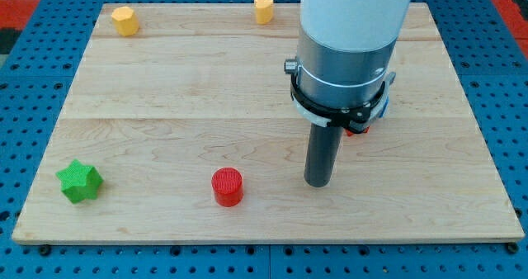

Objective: Place red circle to the left of the red star

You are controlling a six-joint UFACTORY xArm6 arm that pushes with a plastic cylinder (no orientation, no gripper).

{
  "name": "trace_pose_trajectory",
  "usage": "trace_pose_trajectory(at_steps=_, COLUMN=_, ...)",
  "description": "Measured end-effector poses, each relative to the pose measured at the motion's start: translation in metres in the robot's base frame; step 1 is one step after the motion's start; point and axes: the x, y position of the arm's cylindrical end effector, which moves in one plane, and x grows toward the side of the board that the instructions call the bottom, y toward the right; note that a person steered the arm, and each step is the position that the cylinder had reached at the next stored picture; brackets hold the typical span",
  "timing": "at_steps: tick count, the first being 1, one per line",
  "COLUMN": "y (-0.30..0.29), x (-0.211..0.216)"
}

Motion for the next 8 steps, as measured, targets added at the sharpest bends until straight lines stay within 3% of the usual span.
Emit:
trace_pose_trajectory(at_steps=2, y=-0.117, x=0.055)
trace_pose_trajectory(at_steps=3, y=-0.136, x=0.013)
trace_pose_trajectory(at_steps=5, y=-0.061, x=-0.002)
trace_pose_trajectory(at_steps=6, y=-0.062, x=0.029)
trace_pose_trajectory(at_steps=8, y=-0.018, x=-0.045)
